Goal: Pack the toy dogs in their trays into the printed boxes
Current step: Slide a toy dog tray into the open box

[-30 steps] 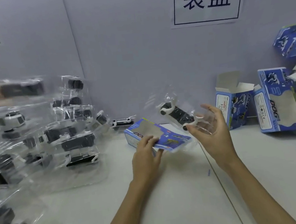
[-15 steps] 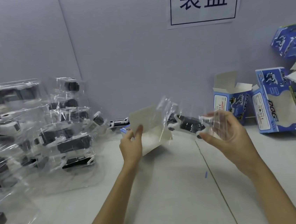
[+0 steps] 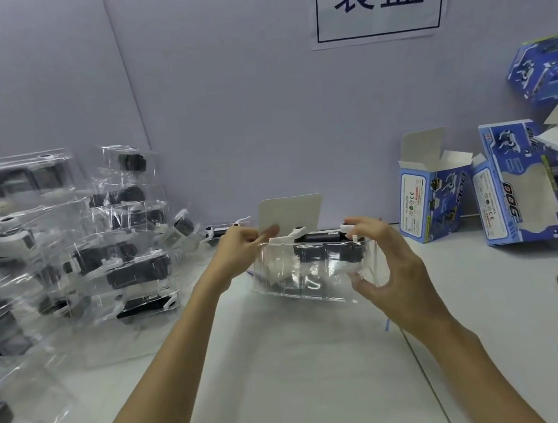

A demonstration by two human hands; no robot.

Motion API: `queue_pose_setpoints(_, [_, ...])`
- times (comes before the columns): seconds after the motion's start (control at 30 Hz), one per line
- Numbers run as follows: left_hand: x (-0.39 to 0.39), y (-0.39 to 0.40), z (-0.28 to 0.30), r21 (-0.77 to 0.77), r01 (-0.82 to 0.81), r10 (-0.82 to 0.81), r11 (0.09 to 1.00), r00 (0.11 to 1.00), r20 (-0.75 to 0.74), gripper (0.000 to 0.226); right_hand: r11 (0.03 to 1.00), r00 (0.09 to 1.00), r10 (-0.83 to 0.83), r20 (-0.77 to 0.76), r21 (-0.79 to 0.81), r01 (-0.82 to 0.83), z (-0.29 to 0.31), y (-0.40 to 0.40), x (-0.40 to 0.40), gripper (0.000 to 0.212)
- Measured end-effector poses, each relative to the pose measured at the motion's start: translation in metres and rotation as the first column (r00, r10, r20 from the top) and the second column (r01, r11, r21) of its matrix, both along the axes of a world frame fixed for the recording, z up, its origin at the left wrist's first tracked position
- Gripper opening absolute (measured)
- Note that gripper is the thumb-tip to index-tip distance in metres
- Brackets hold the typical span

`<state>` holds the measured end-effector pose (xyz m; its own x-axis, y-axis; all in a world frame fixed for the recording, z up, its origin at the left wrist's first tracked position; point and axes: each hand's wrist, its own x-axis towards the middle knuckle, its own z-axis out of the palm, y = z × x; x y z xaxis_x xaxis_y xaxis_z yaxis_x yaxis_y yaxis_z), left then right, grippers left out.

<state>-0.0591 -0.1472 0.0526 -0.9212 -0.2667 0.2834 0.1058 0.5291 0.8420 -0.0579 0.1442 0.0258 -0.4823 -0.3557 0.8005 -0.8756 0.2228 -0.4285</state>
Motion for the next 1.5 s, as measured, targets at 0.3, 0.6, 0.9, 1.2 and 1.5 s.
queue_pose_setpoints(0.3, [0.009,0.003,-0.004,0.025,0.024,-0.023,0.999,0.999,-0.042,0.066,0.994,0.999,-0.041,-0.006,0.099,0.041,-0.014,0.001,-0.015,0.079])
queue_pose_setpoints(0.6, [0.024,0.028,-0.057,-0.01,-0.127,0.121,0.992,0.963,-0.24,0.036,0.881,0.902,-0.351,-0.252,0.239,0.409,-0.036,-0.023,-0.014,0.081])
queue_pose_setpoints(0.9, [0.03,0.026,-0.077,-0.235,-0.118,0.059,0.965,0.968,-0.245,0.01,0.804,0.828,-0.495,-0.264,0.221,0.552,-0.048,-0.03,-0.019,0.075])
queue_pose_setpoints(1.2, [0.032,0.035,-0.073,-0.146,-0.243,0.191,0.959,0.935,-0.299,0.019,0.854,0.895,-0.193,0.402,0.518,-0.049,-0.046,-0.014,-0.009,0.071])
queue_pose_setpoints(1.5, [0.041,0.032,-0.069,-0.319,-0.05,0.011,0.946,0.993,-0.121,0.043,0.93,0.868,-0.207,0.451,0.366,0.032,-0.045,-0.004,-0.024,0.039])
